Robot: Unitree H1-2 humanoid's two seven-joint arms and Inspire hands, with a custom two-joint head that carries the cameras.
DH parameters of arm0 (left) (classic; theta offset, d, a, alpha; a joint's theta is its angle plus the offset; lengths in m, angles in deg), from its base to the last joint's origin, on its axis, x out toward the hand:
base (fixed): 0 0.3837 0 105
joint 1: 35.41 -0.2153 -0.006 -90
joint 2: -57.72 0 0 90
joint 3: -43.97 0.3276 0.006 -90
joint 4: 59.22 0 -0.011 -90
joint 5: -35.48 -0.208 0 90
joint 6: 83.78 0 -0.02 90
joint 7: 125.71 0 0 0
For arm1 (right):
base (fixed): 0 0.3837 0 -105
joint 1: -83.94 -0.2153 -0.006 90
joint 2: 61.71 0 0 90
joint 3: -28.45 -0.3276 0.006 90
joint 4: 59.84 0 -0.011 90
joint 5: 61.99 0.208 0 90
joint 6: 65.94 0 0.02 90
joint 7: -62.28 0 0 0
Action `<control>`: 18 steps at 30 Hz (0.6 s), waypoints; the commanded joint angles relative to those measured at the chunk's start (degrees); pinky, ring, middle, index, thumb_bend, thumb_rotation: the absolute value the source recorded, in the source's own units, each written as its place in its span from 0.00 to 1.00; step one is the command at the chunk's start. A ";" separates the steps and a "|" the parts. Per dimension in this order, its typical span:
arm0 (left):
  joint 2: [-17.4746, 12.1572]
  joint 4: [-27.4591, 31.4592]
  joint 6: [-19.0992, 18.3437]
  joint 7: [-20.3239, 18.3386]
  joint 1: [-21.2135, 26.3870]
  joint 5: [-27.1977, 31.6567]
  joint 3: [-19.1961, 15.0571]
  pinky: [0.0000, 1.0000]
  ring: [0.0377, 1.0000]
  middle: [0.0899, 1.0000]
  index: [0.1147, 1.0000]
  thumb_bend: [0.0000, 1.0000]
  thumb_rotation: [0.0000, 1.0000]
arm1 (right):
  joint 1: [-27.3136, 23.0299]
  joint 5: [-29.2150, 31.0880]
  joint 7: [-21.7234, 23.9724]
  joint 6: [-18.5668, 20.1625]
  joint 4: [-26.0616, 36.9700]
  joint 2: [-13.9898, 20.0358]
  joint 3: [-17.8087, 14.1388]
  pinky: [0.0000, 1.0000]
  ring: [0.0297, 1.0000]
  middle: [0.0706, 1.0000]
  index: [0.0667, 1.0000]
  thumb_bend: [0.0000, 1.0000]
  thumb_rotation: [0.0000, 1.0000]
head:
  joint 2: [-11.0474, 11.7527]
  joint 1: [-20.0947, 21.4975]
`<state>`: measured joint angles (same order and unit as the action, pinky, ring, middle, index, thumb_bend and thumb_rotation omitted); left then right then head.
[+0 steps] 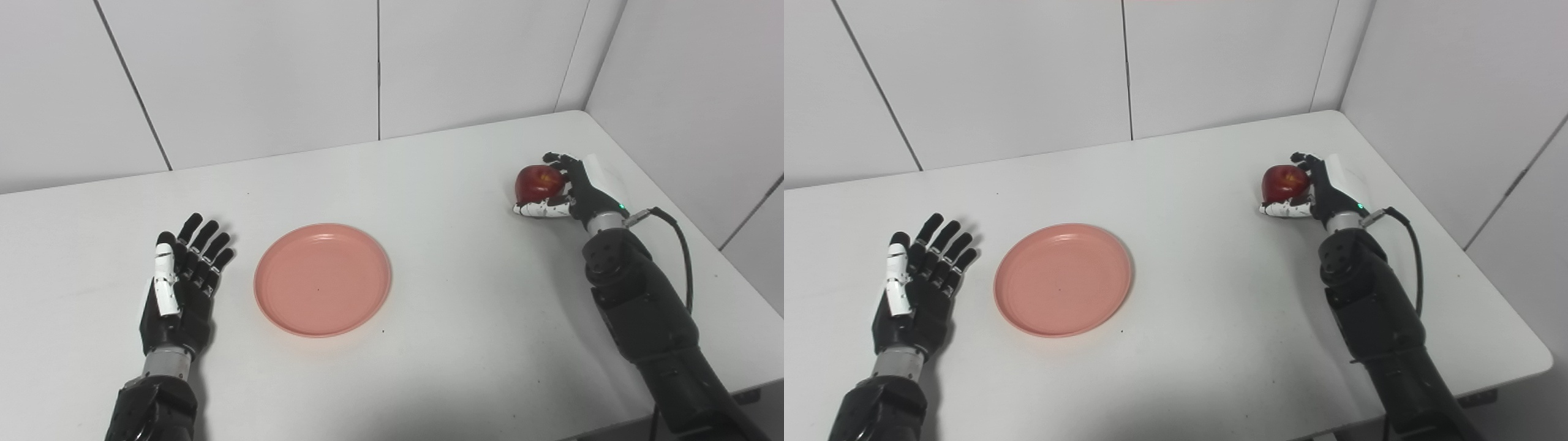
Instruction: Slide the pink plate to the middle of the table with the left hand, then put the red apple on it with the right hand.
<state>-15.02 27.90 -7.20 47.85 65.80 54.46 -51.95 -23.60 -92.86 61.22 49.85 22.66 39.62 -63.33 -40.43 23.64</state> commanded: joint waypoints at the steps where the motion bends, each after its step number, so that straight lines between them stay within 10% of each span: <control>1: -0.14 0.11 -1.70 0.56 -0.81 0.04 0.02 0.89 0.87 0.88 0.85 0.43 1.00 | -3.05 -0.28 -1.94 -2.82 0.32 1.85 -0.27 0.61 0.69 0.72 0.74 0.88 0.24 | -0.09 -0.11; 17: -0.02 0.02 -1.56 0.66 -0.92 -0.18 0.13 0.89 0.87 0.88 0.86 0.43 1.00 | -5.38 0.33 -4.90 -9.50 -6.01 1.85 1.41 0.43 0.49 0.52 0.53 0.71 0.11 | -0.19 -0.35; 18: 0.01 0.02 -1.57 0.68 -0.92 -0.19 0.13 0.89 0.87 0.88 0.86 0.43 1.00 | -5.49 0.06 -5.43 -9.89 -6.42 1.81 1.49 0.42 0.48 0.51 0.48 0.58 0.13 | -0.19 -0.35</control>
<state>-15.00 28.05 -7.47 47.89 65.75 54.41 -51.88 -26.39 -92.35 58.35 43.29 15.94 39.89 -61.51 -40.61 23.38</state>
